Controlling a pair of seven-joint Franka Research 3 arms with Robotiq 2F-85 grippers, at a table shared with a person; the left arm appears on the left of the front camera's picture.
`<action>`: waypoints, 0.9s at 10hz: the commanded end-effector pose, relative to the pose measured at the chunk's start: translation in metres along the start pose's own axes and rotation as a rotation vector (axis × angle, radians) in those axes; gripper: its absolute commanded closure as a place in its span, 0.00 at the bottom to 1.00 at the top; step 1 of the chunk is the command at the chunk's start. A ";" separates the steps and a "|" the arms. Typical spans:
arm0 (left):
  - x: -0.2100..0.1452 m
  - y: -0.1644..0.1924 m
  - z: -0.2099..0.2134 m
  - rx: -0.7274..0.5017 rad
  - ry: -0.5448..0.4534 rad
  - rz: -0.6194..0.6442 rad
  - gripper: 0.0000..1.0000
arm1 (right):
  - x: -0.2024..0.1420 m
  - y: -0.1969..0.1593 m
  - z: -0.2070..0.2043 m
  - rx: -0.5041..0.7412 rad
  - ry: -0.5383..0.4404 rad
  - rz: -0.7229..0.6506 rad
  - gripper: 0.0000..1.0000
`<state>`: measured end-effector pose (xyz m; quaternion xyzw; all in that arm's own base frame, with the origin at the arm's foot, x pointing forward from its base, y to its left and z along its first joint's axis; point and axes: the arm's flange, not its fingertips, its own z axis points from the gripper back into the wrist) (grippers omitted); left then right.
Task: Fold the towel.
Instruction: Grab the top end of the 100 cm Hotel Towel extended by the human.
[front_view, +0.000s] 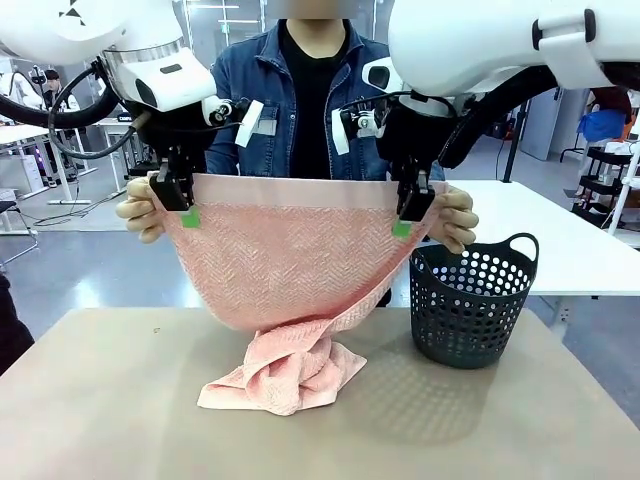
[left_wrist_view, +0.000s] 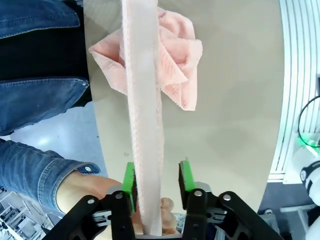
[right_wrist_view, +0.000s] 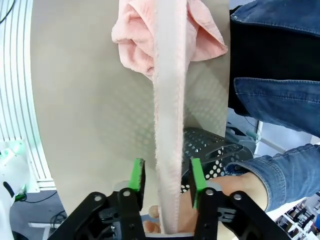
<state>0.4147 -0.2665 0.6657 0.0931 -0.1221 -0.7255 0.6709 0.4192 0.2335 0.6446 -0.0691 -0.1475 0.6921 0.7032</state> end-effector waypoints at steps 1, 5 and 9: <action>-0.001 -0.004 -0.008 0.011 0.022 0.029 0.98 | 0.002 0.001 -0.003 -0.027 0.012 -0.036 0.97; -0.002 -0.004 -0.007 0.009 0.024 0.034 1.00 | 0.000 -0.002 -0.001 -0.027 0.004 -0.042 1.00; -0.002 -0.001 -0.005 -0.008 0.005 0.022 1.00 | -0.002 -0.002 0.001 -0.005 -0.003 -0.017 1.00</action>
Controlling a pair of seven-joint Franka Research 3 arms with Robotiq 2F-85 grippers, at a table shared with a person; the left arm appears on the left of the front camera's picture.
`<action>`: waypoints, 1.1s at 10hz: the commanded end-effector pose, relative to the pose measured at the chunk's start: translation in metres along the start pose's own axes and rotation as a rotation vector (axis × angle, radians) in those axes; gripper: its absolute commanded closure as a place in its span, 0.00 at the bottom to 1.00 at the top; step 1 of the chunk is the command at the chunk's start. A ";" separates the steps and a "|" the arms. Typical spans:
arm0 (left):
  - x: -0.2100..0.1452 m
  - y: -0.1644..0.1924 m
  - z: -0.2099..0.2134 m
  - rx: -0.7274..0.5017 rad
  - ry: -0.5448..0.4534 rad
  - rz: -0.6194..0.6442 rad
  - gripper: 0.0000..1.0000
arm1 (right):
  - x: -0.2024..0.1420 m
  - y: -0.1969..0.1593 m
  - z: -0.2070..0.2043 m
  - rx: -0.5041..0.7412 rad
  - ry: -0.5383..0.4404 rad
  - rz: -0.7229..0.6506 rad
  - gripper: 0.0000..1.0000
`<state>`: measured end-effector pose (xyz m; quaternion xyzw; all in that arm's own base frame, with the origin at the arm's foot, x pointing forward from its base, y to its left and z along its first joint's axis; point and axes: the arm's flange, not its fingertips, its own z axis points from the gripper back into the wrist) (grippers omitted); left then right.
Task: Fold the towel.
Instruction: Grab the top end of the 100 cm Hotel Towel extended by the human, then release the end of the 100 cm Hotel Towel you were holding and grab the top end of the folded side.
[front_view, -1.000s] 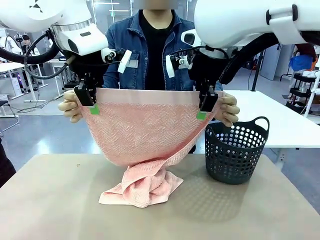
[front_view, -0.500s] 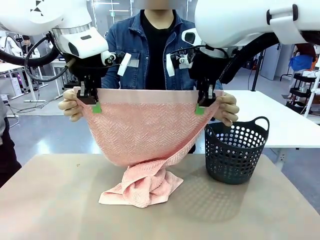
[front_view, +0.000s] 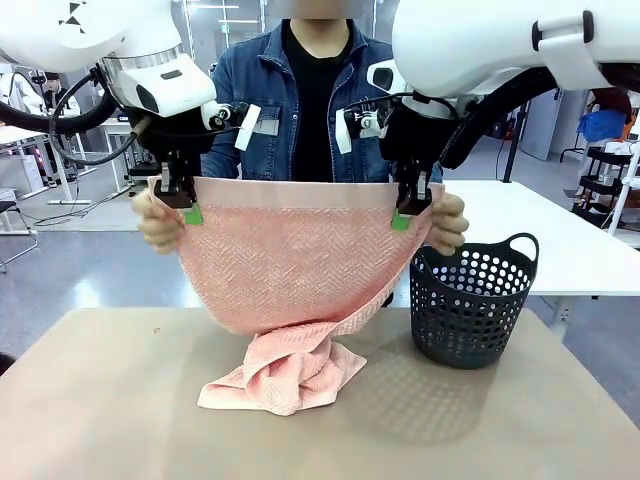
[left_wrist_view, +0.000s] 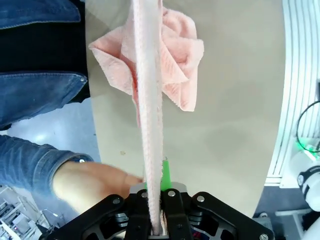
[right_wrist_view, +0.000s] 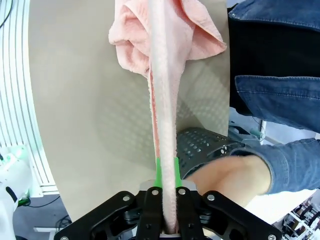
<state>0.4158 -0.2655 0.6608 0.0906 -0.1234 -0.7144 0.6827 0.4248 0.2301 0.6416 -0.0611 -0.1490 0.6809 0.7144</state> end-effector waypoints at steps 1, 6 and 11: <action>0.000 0.000 0.000 -0.007 0.005 -0.011 1.00 | 0.002 0.003 0.005 -0.012 0.005 0.017 1.00; 0.000 0.000 0.000 -0.007 0.005 -0.011 1.00 | 0.002 0.003 0.005 -0.012 0.005 0.017 1.00; 0.000 0.000 0.000 -0.007 0.005 -0.011 1.00 | 0.002 0.003 0.005 -0.012 0.005 0.017 1.00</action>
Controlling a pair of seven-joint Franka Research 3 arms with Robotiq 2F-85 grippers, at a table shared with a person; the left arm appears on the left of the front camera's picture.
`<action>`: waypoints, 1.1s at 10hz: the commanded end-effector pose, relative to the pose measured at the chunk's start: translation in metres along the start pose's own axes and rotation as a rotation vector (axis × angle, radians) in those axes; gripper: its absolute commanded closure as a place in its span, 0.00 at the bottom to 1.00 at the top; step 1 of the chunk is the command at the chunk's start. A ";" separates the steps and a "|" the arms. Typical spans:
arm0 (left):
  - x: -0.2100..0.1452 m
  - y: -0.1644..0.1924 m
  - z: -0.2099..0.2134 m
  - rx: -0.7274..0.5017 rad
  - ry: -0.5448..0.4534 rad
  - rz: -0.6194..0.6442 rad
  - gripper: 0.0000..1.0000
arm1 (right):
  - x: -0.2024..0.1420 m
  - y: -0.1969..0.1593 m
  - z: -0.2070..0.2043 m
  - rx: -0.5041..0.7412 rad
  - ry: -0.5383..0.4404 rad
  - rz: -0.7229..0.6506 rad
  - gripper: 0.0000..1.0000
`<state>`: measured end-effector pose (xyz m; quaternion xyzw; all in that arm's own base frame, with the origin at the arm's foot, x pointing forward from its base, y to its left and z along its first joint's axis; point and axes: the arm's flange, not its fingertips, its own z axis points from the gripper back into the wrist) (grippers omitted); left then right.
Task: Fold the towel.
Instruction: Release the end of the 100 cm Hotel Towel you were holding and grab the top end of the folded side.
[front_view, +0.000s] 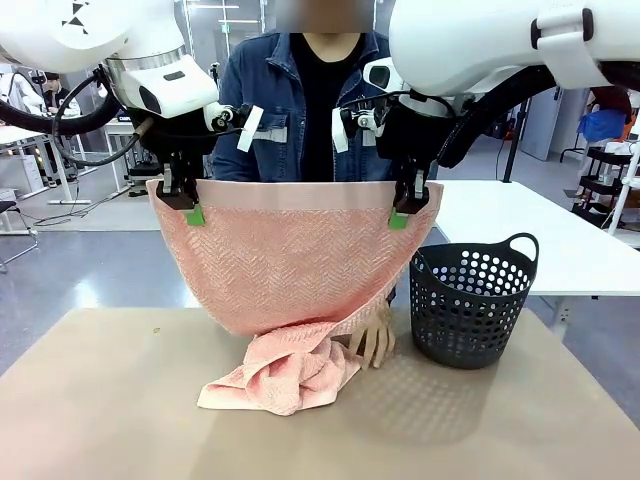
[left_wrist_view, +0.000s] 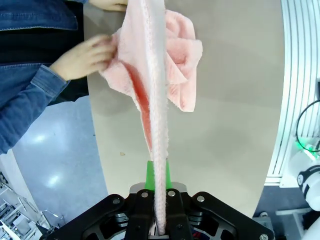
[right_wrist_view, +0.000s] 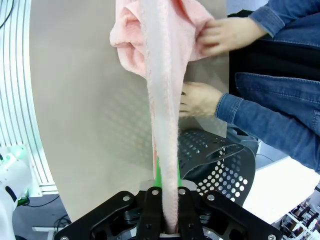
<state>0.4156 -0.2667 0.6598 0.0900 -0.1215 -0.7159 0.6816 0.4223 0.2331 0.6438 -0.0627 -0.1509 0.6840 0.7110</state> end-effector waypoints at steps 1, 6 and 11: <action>-0.001 0.000 0.001 -0.003 0.004 -0.007 1.00 | -0.001 0.001 0.002 -0.008 0.007 0.007 1.00; -0.001 0.000 0.001 -0.003 0.004 -0.007 1.00 | -0.001 0.001 0.002 -0.008 0.007 0.007 1.00; -0.001 0.000 0.001 -0.003 0.004 -0.007 1.00 | -0.001 0.001 0.002 -0.008 0.007 0.007 1.00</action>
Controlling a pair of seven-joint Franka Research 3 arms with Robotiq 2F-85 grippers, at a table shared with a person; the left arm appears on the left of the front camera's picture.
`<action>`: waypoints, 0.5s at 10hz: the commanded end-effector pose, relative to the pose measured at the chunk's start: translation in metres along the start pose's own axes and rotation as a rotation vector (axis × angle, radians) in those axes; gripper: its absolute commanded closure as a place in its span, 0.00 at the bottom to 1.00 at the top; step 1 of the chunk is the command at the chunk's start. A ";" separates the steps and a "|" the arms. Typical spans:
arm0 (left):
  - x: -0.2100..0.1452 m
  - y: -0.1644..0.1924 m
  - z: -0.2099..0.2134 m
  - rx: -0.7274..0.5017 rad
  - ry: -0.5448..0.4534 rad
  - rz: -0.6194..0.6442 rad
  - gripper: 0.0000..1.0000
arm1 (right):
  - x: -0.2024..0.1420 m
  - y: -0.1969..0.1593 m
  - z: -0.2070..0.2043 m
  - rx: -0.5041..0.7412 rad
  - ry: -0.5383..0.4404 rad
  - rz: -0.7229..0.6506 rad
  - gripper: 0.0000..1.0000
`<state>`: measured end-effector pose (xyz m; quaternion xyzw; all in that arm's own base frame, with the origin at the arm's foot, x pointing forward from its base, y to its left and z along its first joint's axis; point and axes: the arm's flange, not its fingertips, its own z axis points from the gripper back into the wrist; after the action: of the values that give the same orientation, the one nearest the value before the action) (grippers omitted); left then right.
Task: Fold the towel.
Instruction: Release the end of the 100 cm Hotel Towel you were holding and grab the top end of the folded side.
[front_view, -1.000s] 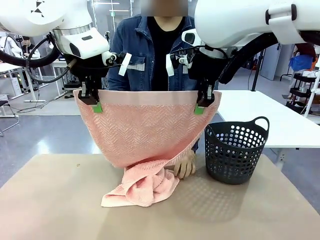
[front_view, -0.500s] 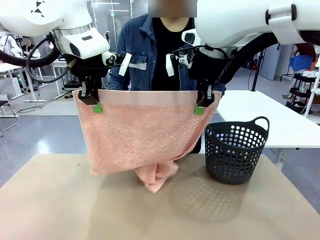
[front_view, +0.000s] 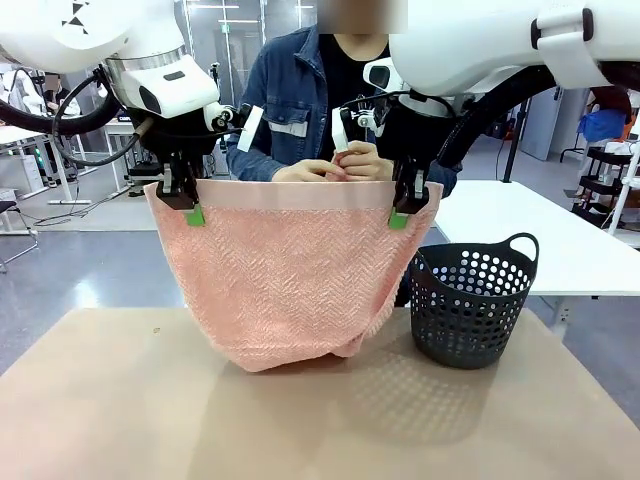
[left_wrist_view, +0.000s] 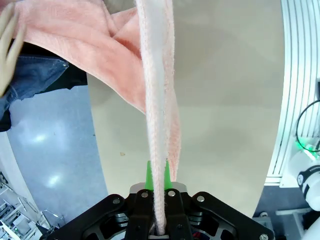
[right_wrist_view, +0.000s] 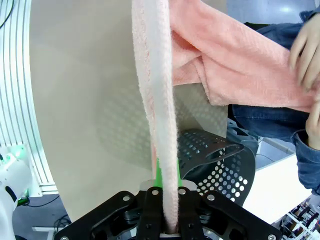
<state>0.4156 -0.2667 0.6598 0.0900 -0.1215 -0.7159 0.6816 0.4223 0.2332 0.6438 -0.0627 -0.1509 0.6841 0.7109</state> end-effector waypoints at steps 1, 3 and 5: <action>-0.001 0.000 0.001 -0.003 0.004 -0.007 1.00 | -0.001 0.001 0.002 -0.008 0.007 0.007 1.00; -0.001 0.000 0.001 -0.003 0.004 -0.007 1.00 | -0.001 0.001 0.002 -0.008 0.007 0.007 1.00; -0.001 0.000 0.001 -0.003 0.004 -0.007 1.00 | -0.001 0.001 0.002 -0.008 0.007 0.007 1.00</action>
<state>0.4156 -0.2667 0.6598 0.0900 -0.1215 -0.7159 0.6816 0.4223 0.2332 0.6438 -0.0627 -0.1509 0.6841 0.7109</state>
